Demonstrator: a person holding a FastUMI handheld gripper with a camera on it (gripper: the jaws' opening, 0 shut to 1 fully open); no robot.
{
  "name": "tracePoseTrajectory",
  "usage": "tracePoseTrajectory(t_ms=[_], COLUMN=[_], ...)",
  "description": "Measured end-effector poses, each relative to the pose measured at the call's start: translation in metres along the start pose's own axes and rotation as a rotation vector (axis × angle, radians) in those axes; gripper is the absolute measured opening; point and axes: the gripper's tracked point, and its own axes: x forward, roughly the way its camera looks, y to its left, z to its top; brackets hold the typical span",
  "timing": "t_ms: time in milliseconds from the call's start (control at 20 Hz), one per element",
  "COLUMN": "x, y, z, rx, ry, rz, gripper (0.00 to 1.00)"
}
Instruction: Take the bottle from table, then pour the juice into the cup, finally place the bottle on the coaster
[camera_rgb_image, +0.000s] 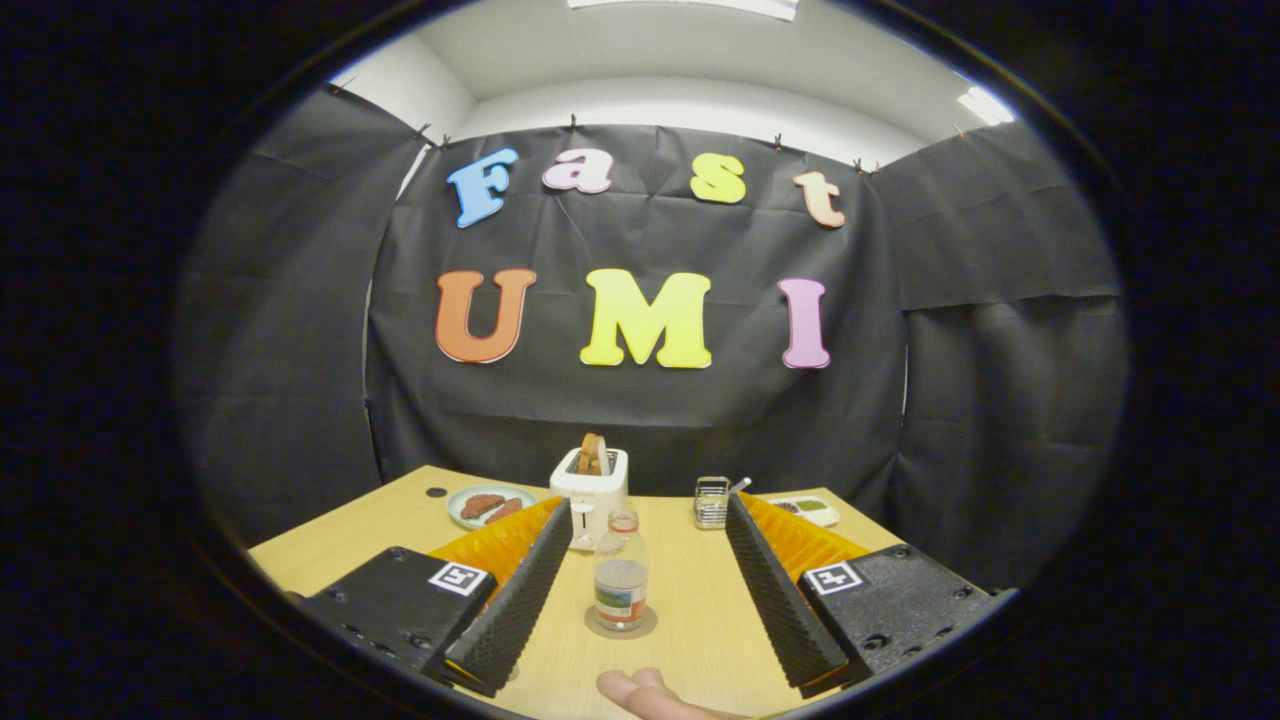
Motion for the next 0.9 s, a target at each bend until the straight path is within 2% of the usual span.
tracePoseTrajectory(t_ms=[150, 350, 450, 600, 900], x=[-0.034, -0.075, -0.088, -0.095, -0.094], y=[-0.021, -0.031, -0.035, -0.036, -0.036], z=[0.04, 0.093, 0.113, 0.129, 0.148], rx=[0.002, 0.052, 0.035, -0.007, 0.001], ry=[-0.042, -0.105, -0.119, -0.103, -0.079], rz=[-0.044, -0.032, -0.028, -0.021, 0.0], gripper=[0.99, 0.99, 0.99, 0.99, 0.99])
